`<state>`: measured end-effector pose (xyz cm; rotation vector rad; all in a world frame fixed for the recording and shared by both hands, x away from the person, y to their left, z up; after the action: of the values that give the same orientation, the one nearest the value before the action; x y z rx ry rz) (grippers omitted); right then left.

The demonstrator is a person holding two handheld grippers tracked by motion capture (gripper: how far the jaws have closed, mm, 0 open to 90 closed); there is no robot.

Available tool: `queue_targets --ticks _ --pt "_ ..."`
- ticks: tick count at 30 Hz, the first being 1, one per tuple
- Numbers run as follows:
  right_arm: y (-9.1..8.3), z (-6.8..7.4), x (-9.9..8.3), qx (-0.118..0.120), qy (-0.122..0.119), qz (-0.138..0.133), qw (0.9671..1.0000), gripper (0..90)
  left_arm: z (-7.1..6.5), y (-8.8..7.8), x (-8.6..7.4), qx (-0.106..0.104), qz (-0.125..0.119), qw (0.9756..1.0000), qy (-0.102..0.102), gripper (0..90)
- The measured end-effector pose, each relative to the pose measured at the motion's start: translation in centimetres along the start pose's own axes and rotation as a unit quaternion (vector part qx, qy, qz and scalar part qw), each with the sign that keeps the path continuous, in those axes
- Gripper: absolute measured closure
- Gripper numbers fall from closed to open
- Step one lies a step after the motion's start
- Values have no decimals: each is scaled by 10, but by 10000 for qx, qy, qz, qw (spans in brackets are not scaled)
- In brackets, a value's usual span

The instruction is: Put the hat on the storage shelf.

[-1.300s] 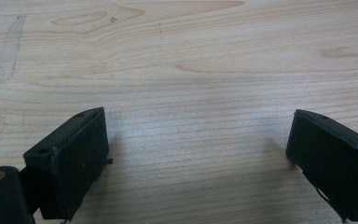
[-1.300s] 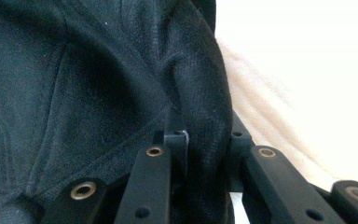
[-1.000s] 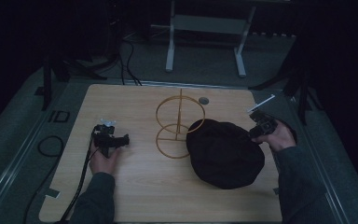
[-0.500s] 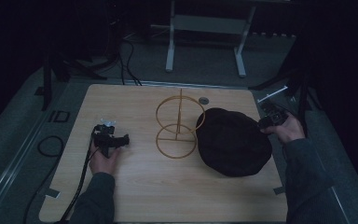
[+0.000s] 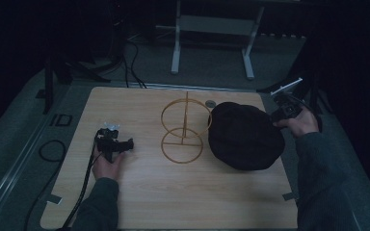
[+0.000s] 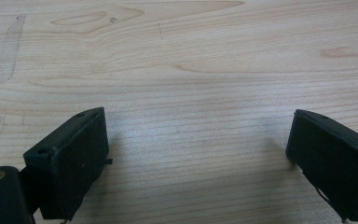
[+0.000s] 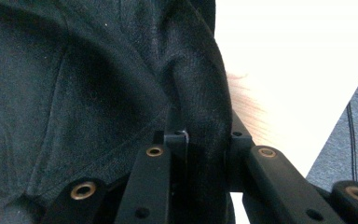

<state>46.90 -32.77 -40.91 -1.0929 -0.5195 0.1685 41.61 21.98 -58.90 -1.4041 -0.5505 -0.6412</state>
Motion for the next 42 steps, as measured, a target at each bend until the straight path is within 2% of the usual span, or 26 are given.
queue_targets --ticks 18,29,38,42 --pt "-20 8 33 -475 157 73 9987 776 0 0 0 -10 -12 10000 -33 53" --pt "-36 12 42 -765 291 72 9966 776 0 0 0 -11 3 10000 -27 53" --pt "-45 19 51 -985 248 111 9948 775 0 0 0 -11 4 10000 -27 53" --pt "-52 22 54 -996 266 39 9947 775 0 0 0 -10 3 10000 -27 53"
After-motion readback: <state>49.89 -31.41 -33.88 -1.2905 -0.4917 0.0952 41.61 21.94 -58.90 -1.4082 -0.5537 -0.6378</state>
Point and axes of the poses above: each handheld gripper's, and its own axes: y roughly forward along the jaws, x roughly out of its top, z roughly to its left, the point moved 3 cm from there along y, roughly forward along the jaws, and after that the axes turned 8 degrees about x, right-handed, at the moved point
